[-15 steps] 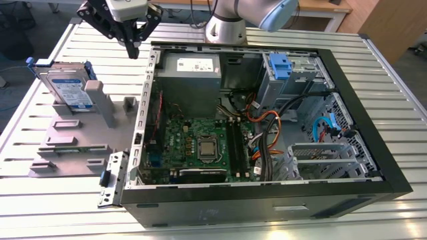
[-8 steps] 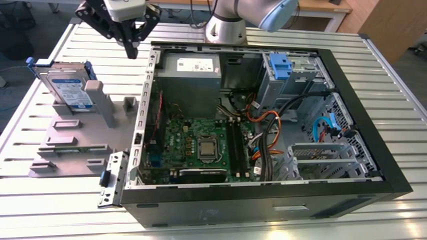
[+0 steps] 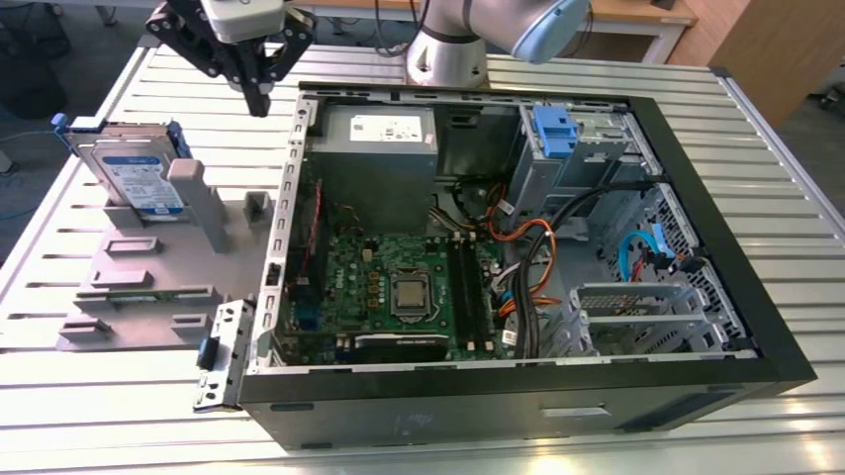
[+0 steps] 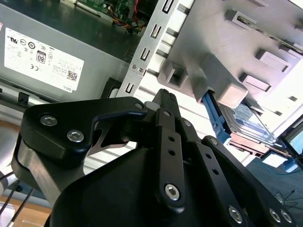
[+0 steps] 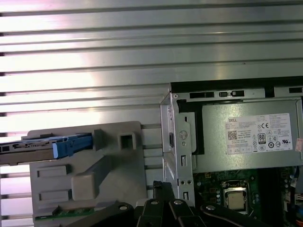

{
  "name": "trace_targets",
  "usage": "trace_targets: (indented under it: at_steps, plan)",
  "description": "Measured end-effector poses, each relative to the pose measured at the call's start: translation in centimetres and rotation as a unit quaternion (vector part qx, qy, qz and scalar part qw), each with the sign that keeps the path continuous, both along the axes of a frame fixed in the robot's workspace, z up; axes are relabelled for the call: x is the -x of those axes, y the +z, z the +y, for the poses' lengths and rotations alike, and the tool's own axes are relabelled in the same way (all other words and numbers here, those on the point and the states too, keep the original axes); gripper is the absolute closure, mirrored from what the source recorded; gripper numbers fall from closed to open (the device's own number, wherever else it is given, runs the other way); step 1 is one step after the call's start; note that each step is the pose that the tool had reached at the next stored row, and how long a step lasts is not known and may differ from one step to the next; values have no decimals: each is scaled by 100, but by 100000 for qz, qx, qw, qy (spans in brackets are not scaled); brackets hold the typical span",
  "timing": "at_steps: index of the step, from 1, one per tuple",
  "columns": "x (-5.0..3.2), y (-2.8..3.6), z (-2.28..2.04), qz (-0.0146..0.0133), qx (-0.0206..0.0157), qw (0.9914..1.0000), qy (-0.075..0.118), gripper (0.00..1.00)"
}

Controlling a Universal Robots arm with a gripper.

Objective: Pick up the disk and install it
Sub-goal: 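Reach for the disk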

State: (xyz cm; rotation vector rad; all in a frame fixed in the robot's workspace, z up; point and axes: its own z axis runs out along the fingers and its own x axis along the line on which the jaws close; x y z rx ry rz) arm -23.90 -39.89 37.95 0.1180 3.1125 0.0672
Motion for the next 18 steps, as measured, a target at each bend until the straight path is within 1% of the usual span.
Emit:
trace_targets:
  at_steps: [18]
  plan:
    - [57,-5,0,-1,0,100000,1,89]
